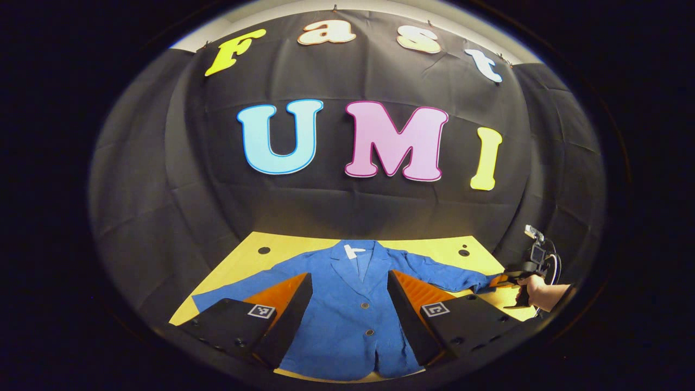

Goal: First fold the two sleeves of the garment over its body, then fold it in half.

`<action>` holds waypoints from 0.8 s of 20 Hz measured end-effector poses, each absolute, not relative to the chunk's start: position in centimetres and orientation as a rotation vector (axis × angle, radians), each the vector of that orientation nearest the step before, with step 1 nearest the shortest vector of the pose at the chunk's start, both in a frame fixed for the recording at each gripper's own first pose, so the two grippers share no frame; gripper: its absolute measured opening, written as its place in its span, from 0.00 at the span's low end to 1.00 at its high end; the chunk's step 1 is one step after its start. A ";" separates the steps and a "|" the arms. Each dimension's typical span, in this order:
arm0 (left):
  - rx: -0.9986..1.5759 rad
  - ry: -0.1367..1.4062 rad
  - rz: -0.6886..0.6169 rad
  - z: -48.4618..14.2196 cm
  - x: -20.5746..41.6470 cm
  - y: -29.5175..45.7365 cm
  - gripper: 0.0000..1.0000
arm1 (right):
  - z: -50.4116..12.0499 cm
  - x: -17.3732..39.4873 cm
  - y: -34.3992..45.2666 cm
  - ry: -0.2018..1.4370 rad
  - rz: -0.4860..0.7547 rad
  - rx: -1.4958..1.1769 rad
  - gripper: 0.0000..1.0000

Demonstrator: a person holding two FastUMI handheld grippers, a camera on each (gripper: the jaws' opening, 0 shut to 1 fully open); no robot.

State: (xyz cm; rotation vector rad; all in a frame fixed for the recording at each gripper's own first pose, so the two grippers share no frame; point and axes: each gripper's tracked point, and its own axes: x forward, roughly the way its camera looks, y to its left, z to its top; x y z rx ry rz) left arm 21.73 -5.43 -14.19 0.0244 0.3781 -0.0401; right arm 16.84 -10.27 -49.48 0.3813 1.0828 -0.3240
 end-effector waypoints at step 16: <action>-0.079 0.405 0.182 -16.4 14.9 4.8 0.80 | -43.0 27.0 31.2 1.033 0.324 0.376 0.05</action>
